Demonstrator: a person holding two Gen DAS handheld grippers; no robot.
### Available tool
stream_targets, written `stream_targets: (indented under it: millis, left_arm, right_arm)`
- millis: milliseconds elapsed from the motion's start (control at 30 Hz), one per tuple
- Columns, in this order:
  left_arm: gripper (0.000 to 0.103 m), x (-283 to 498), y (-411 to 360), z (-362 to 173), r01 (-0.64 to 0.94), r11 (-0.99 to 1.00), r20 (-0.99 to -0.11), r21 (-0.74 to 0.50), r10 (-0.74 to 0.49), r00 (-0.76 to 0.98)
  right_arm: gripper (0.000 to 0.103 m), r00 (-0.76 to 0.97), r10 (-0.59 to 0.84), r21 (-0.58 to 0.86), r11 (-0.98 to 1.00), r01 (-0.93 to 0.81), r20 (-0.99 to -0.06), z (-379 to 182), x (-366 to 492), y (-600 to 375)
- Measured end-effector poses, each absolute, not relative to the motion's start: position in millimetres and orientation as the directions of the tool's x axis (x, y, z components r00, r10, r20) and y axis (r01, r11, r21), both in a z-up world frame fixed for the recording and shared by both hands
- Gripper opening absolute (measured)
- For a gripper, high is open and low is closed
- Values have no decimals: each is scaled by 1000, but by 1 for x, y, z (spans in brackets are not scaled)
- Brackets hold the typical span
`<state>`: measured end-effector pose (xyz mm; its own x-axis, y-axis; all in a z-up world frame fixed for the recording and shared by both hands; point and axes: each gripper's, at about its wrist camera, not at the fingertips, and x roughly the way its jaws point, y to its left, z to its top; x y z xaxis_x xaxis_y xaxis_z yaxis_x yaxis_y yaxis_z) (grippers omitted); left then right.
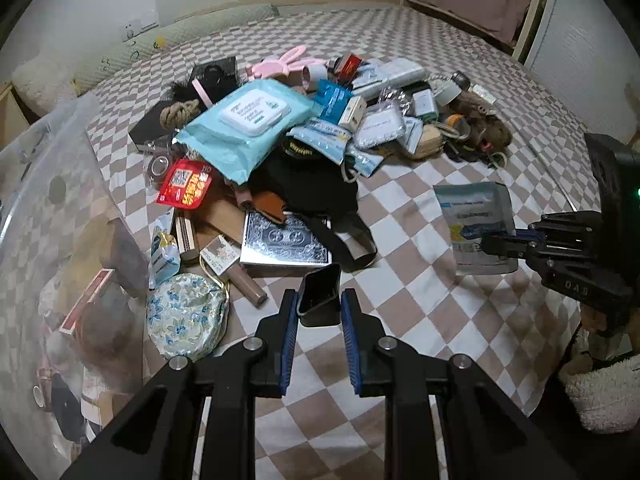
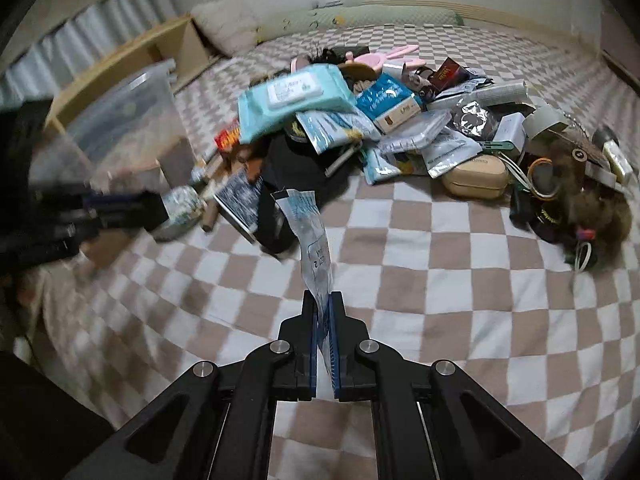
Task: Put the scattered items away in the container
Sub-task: 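Carry the black cap in the left gripper and sachet in the right gripper to the container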
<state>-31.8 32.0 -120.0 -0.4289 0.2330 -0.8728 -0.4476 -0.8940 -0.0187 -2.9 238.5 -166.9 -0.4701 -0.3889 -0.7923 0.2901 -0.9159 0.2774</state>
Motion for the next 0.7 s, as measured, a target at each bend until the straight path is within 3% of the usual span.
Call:
stream_targets:
  millis: [700]
  left_arm:
    - [22,-31,-48,-21,-201,-979,-687,-25,163,-708]
  right_arm:
    - [6,-631,-458,230,-882,411,-627,-58,-39,169]
